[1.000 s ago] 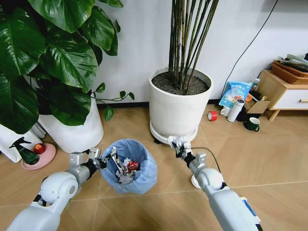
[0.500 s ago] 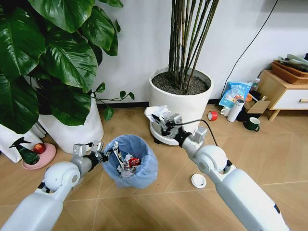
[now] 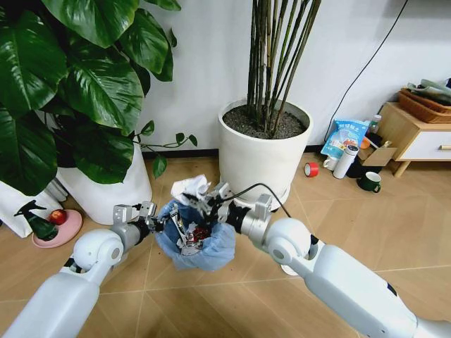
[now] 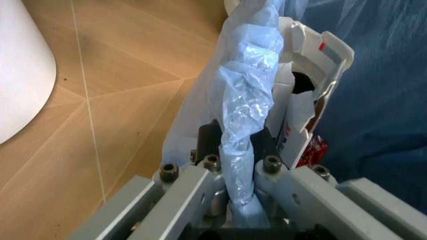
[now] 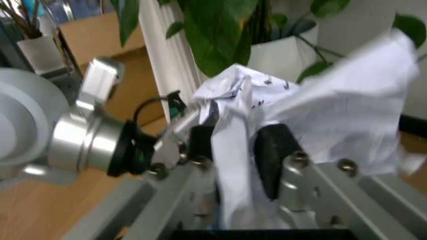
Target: Pick up the trash bin and place the garbage on the floor into it.
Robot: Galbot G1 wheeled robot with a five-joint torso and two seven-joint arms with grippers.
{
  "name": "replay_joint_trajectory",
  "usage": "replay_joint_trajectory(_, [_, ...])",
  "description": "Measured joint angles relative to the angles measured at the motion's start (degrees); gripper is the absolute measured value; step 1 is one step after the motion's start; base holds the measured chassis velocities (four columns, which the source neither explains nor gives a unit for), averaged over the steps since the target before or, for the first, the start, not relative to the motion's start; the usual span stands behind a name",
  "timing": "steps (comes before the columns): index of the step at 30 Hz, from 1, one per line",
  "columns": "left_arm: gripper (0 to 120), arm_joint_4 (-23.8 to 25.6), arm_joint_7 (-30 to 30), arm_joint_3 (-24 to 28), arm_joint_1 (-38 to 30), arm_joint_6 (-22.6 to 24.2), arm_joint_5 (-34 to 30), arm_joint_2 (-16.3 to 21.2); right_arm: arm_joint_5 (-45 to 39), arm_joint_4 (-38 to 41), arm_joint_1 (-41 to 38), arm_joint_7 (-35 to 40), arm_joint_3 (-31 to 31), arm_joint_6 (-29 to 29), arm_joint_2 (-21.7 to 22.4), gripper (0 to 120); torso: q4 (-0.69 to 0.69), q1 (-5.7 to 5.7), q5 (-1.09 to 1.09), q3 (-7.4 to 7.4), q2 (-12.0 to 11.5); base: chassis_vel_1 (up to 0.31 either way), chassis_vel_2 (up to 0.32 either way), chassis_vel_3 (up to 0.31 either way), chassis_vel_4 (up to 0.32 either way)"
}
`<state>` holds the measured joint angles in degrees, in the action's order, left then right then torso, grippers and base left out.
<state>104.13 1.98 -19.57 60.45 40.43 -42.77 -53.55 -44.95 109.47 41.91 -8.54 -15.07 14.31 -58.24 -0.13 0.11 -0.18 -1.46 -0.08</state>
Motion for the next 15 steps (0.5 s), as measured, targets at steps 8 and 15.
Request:
replay_joint_trajectory(8, [0,0.0,0.1,0.0,-0.1,0.0,0.0,-0.4,1.0,-1.3,0.0,-0.6,-0.4,0.3,0.0,47,0.0,0.0,0.0,0.0,0.0,0.0,0.0,0.0,0.0])
replay_joint_trajectory(15, [0,0.0,0.1,-0.1,-0.1,0.0,0.0,-0.5,1.3,-1.6,-0.1,-0.7,-0.5,0.3,-0.1,69,0.0,0.0,0.0,0.0,0.0,0.0,0.0,0.0,0.0])
